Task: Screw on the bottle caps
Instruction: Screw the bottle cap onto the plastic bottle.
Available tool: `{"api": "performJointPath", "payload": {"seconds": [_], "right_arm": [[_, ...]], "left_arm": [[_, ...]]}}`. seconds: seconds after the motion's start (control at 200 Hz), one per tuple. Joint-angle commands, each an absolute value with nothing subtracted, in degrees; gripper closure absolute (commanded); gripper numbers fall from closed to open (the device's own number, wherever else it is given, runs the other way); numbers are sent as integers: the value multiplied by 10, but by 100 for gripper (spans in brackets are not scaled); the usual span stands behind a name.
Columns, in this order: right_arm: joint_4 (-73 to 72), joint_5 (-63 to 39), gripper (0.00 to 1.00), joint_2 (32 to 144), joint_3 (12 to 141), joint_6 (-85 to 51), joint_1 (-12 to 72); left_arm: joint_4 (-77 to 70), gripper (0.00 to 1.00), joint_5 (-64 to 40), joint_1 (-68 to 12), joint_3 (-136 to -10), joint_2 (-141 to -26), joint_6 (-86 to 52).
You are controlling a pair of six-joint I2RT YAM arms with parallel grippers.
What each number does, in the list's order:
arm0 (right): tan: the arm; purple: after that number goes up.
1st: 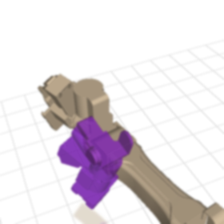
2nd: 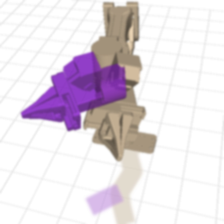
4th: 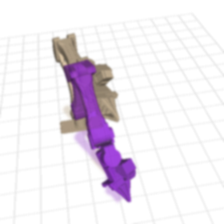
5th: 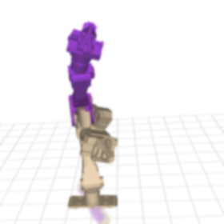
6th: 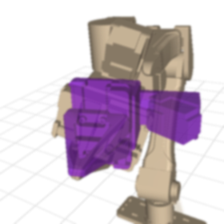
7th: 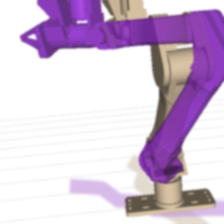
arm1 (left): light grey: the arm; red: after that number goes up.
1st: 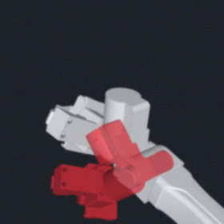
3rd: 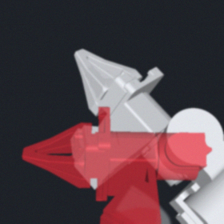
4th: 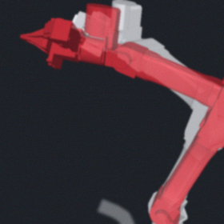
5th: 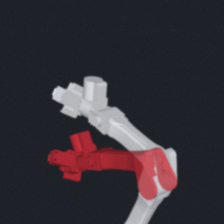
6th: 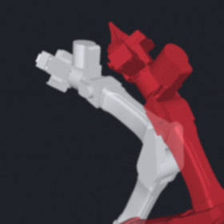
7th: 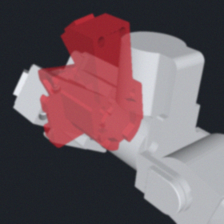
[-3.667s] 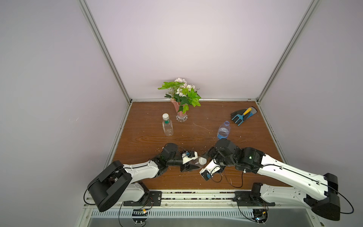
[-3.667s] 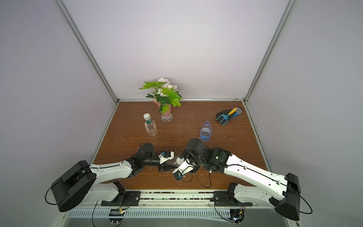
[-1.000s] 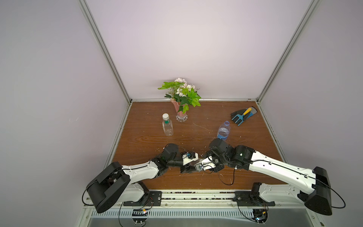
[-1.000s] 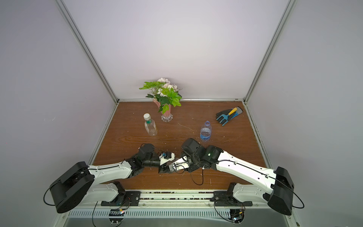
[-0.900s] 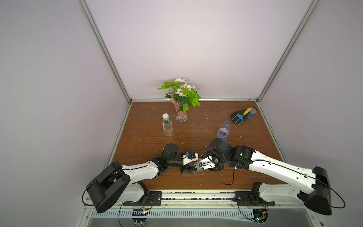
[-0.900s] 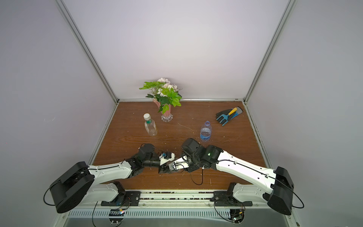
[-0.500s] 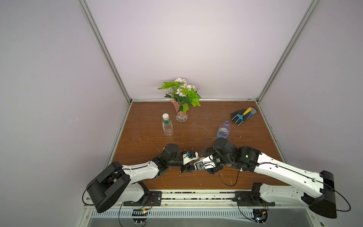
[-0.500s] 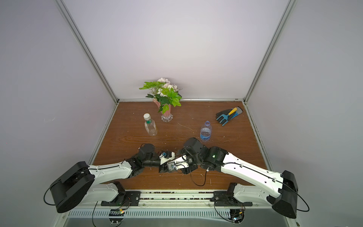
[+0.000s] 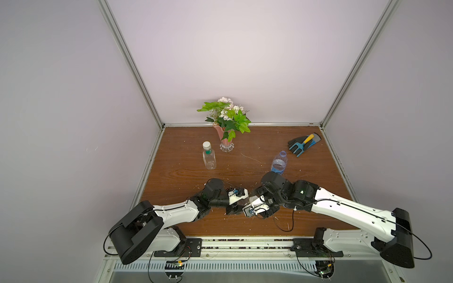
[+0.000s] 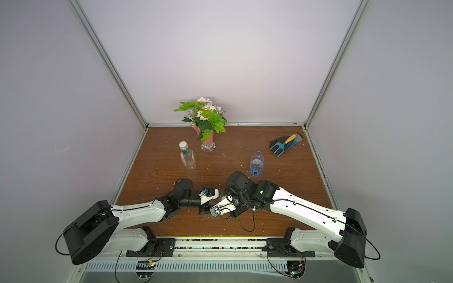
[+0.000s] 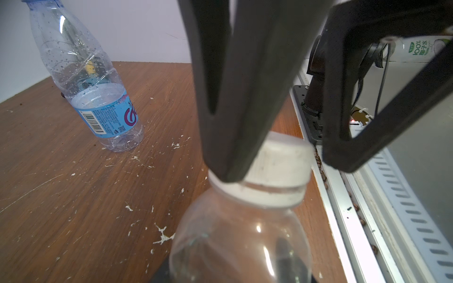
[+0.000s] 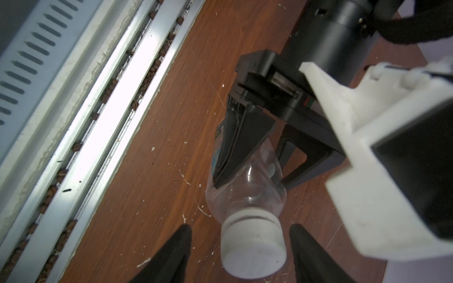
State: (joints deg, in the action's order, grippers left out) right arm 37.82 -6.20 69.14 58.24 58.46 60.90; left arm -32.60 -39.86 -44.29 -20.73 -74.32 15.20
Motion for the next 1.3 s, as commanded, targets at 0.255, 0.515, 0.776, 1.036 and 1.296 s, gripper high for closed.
{"api": "performJointPath", "payload": {"seconds": [0.255,0.515,0.776,1.036,1.296], "right_arm": [[390,-45,47,701,608,603,597],[383,-40,65,699,591,590,597],[370,-65,98,705,579,503,596],[365,-115,100,705,580,325,597],[379,-162,100,722,590,147,596]], "left_arm": [[-319,84,-405,-448,-217,-743,158],[-319,83,-403,-448,-216,-742,157],[-324,83,-396,-448,-215,-742,153],[-343,83,-376,-448,-205,-736,148],[-364,83,-337,-448,-191,-722,141]]}}
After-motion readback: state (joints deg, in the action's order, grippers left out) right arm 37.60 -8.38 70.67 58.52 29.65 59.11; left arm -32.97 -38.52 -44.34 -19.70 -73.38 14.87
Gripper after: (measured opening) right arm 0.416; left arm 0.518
